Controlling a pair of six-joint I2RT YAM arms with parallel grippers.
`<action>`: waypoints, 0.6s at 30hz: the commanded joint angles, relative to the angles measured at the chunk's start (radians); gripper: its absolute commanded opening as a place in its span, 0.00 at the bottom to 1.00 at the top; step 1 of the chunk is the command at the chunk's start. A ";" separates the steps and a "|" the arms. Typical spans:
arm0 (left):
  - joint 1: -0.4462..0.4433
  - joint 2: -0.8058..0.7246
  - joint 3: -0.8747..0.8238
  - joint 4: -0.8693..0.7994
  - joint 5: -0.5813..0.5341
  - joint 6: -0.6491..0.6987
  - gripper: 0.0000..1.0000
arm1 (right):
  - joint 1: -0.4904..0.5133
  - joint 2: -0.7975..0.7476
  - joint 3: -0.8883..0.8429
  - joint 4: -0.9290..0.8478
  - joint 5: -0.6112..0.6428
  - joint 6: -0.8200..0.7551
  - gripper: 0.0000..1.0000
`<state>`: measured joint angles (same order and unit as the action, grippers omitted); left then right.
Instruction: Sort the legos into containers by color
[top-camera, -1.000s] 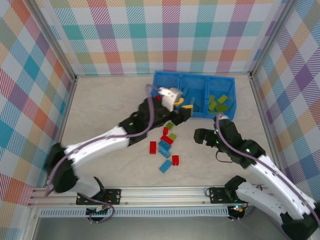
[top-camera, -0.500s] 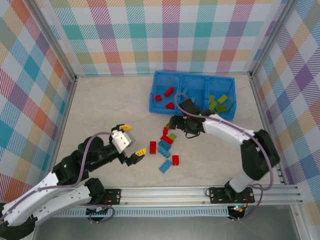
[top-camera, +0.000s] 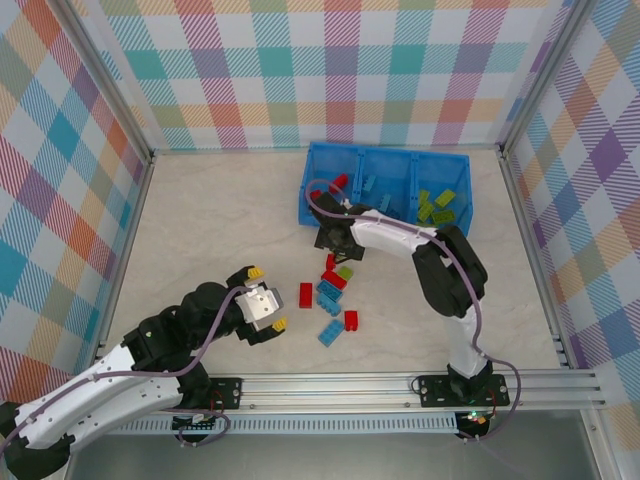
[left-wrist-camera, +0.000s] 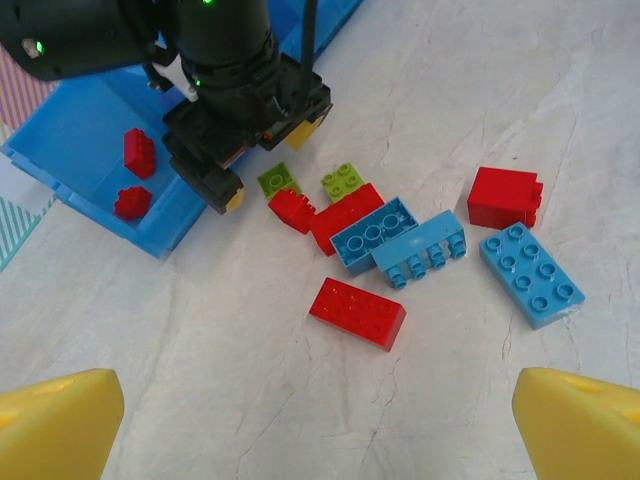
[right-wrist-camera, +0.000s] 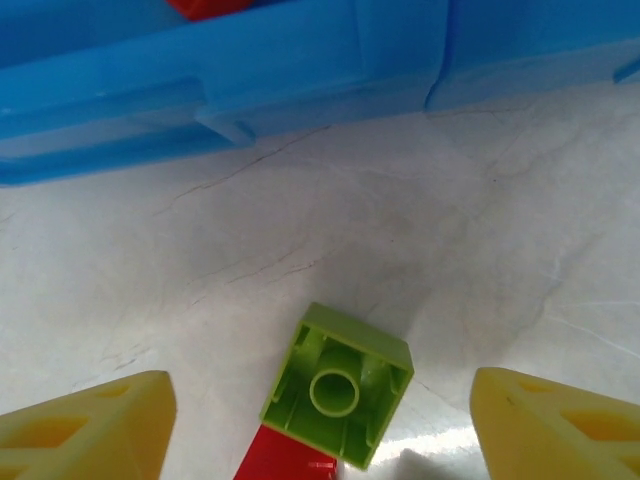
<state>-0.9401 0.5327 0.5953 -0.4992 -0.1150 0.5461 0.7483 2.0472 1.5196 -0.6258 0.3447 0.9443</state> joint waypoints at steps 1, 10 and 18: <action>-0.005 -0.009 -0.007 -0.001 -0.005 0.035 1.00 | 0.012 0.052 0.061 -0.078 0.049 0.050 0.72; -0.004 -0.005 -0.015 0.005 0.007 0.040 1.00 | 0.017 0.037 -0.024 0.014 0.034 0.048 0.40; -0.003 -0.005 -0.019 -0.001 0.001 0.042 1.00 | 0.017 -0.153 -0.178 0.132 0.069 0.014 0.32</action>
<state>-0.9401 0.5285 0.5911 -0.4969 -0.1146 0.5716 0.7593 2.0010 1.3849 -0.5522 0.3843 0.9794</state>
